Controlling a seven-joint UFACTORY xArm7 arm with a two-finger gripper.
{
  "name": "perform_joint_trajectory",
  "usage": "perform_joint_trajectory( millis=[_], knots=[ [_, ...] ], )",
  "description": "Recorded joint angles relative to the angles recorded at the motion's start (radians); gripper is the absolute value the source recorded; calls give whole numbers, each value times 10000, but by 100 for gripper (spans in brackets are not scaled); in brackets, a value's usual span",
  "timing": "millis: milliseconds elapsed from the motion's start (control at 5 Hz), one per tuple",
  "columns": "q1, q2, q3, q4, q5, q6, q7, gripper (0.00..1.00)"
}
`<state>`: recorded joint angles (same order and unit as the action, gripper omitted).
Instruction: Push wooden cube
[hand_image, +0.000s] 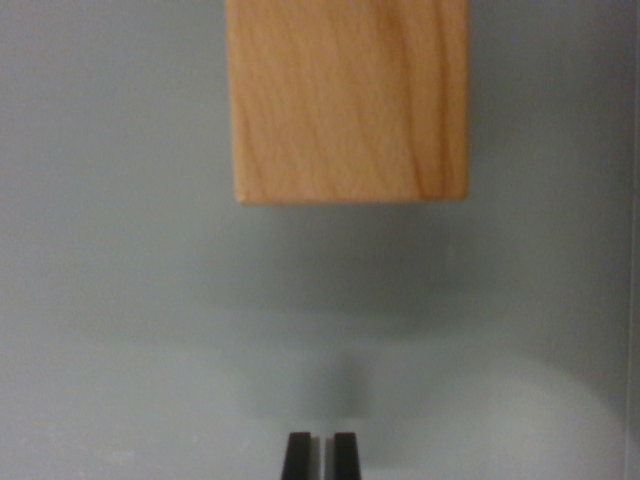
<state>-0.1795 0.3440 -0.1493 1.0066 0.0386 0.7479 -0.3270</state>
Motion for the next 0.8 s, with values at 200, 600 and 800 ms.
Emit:
perform_joint_trajectory(
  millis=[200, 600, 800],
  knots=[
    [0, 0, 0, 0, 0, 0, 0, 0],
    [0, 0, 0, 0, 0, 0, 0, 0],
    [0, 0, 0, 0, 0, 0, 0, 100]
  ],
)
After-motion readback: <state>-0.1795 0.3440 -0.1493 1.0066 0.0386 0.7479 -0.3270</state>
